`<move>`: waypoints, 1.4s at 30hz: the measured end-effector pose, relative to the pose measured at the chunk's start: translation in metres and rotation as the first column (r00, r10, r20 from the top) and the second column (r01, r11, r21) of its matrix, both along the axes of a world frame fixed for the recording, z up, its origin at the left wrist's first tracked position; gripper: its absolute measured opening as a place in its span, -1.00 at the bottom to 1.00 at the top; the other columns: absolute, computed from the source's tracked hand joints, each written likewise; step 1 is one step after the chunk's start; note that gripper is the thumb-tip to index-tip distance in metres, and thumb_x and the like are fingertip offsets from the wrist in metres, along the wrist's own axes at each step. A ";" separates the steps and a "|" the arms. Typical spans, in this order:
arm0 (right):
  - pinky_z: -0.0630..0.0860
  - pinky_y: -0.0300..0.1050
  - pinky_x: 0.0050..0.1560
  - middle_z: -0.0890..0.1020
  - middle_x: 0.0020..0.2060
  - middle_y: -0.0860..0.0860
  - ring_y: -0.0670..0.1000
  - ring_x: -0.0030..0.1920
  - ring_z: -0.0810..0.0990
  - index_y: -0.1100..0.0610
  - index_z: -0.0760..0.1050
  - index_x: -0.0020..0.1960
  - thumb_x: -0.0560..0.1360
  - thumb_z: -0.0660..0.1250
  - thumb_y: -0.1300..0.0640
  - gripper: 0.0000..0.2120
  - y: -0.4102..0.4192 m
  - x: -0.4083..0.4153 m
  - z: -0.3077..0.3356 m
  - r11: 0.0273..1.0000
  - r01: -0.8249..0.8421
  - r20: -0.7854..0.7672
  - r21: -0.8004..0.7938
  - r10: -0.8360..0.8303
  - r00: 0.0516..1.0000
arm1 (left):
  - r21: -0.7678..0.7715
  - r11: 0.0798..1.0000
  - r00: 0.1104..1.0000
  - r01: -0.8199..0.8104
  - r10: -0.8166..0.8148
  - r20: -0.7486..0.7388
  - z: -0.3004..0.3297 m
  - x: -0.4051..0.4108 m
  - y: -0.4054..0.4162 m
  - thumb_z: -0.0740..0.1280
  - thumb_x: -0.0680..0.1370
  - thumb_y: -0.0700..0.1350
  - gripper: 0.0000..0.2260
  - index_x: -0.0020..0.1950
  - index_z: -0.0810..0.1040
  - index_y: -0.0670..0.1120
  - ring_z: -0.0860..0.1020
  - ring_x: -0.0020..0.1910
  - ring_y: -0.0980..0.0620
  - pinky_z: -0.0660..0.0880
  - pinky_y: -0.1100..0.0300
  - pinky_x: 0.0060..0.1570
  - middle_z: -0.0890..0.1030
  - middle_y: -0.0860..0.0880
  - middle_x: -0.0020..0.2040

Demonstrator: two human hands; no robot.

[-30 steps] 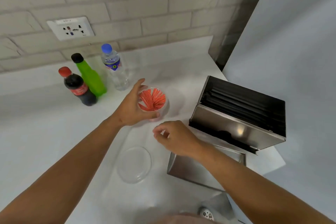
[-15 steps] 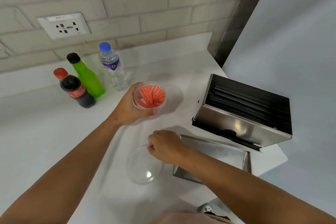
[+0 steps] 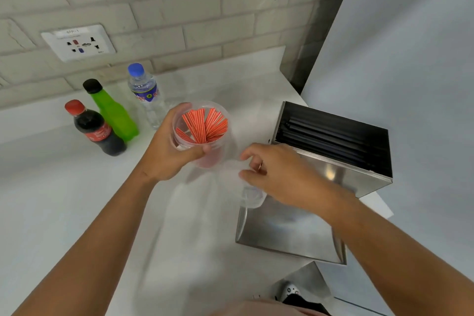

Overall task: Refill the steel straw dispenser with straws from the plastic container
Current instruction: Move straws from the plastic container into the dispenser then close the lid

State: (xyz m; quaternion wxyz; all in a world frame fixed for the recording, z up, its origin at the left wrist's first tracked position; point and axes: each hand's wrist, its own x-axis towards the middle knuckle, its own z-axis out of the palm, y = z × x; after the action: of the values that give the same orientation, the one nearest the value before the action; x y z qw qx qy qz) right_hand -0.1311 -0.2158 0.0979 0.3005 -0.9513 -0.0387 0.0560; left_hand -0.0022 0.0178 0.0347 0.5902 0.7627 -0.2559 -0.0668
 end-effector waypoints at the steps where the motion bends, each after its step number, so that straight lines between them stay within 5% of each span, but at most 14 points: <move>1: 0.49 -0.20 -0.17 0.73 -0.20 -0.06 -0.12 -0.25 0.58 0.02 0.62 0.19 0.57 0.44 -0.05 -0.75 -0.006 -0.002 0.008 1.000 0.008 0.001 0.004 -0.008 1.000 | -0.014 1.000 1.000 0.013 -0.013 0.009 0.004 -0.005 -0.002 0.59 0.34 0.10 -0.18 0.52 0.32 -0.03 0.52 0.34 0.28 0.48 0.37 0.24 0.49 0.45 0.33; 4: 0.47 -0.05 -0.19 0.62 -0.29 0.05 0.01 -0.27 0.51 0.13 0.63 -0.04 0.60 0.39 -0.04 -0.77 -0.023 -0.011 0.025 1.000 0.013 0.010 0.002 -0.013 1.000 | -0.060 0.998 1.000 0.029 -0.028 0.010 0.015 -0.024 -0.009 0.59 0.36 0.26 -0.11 0.53 0.32 -0.07 0.53 0.35 0.24 0.48 0.34 0.25 0.50 0.40 0.35; 7: 0.36 -0.17 -0.22 0.54 -0.29 0.04 -0.07 -0.21 0.47 0.17 0.61 -0.13 0.63 0.33 -0.01 -0.71 -0.041 -0.024 0.037 0.999 0.043 0.047 -0.013 -0.043 0.998 | -0.099 0.995 0.999 0.008 -0.012 -0.037 0.021 -0.041 -0.015 0.54 0.35 0.38 -0.03 0.56 0.30 -0.13 0.55 0.34 0.19 0.50 0.31 0.23 0.55 0.21 0.35; 16: 0.61 -0.12 0.02 0.65 -0.06 -0.11 -0.11 -0.02 0.65 0.00 0.67 0.09 0.61 0.36 0.00 -0.84 -0.089 -0.067 0.053 0.974 0.178 0.174 0.138 -0.200 0.964 | -0.124 0.992 0.991 0.037 -0.052 -0.119 0.019 -0.088 -0.062 0.52 0.36 0.40 -0.08 0.49 0.36 -0.14 0.60 0.24 0.14 0.53 0.27 0.19 0.56 -0.06 0.30; 21: 0.54 -0.40 0.09 0.72 0.07 -0.20 -0.21 0.14 0.67 -0.08 0.66 0.17 0.61 0.40 0.04 -0.84 -0.111 -0.091 0.041 0.873 0.205 0.163 0.442 -0.303 0.939 | -0.144 0.988 0.980 0.059 -0.084 -0.178 0.015 -0.110 -0.092 0.51 0.36 0.42 -0.14 0.46 0.39 -0.07 0.61 0.24 0.01 0.54 0.17 0.19 0.58 -0.11 0.29; 26: 0.55 -0.24 0.29 0.59 0.34 -0.15 -0.17 0.36 0.58 -0.04 0.62 0.25 0.56 0.38 -0.03 -0.72 -0.112 -0.100 0.009 0.760 0.161 0.104 0.630 -0.288 0.952 | -0.125 0.988 0.969 0.092 -0.117 -0.215 0.019 -0.123 -0.124 0.45 0.42 0.42 -0.21 0.48 0.41 -0.02 0.62 0.28 -0.13 0.57 0.12 0.18 0.63 -0.04 0.28; 33: 0.57 -0.06 0.32 0.62 0.32 -0.05 0.06 0.37 0.60 -0.04 0.54 0.33 0.64 0.35 -0.07 -0.72 -0.113 -0.105 -0.019 0.668 0.061 0.130 0.742 -0.233 0.964 | -0.061 0.986 0.969 0.155 -0.164 -0.185 0.023 -0.132 -0.149 0.28 0.48 0.49 -0.10 0.57 0.30 -0.14 0.57 0.36 -0.11 0.51 -0.18 0.37 0.56 -0.10 0.38; 39: 0.65 -0.09 0.19 0.55 0.39 -0.04 0.07 0.36 0.60 -0.04 0.45 0.45 0.58 0.43 -0.13 -0.52 -0.115 -0.109 -0.017 0.696 0.035 0.117 0.717 -0.170 0.978 | -0.052 0.980 0.973 0.195 -0.199 -0.115 0.032 -0.140 -0.160 0.11 0.51 0.51 -0.12 0.61 0.27 -0.09 0.47 0.46 0.06 0.46 0.30 0.32 0.48 0.07 0.46; 42: 0.68 -0.03 0.13 0.58 0.33 -0.04 0.08 0.29 0.64 -0.07 0.44 0.45 0.56 0.45 -0.14 -0.49 -0.114 -0.107 -0.011 0.728 0.030 0.128 0.685 -0.161 0.979 | -0.045 0.980 0.970 0.195 -0.200 -0.136 0.038 -0.142 -0.162 0.06 0.50 0.53 -0.17 0.62 0.23 0.04 0.46 0.42 0.30 0.43 0.45 0.24 0.48 0.34 0.40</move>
State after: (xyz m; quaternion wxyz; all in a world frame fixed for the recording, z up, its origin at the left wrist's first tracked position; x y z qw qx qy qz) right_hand -0.2380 -0.3301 0.0871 0.6249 -0.7774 -0.0341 -0.0631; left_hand -0.1441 -0.1439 0.0725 0.6091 0.7175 -0.2896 -0.1744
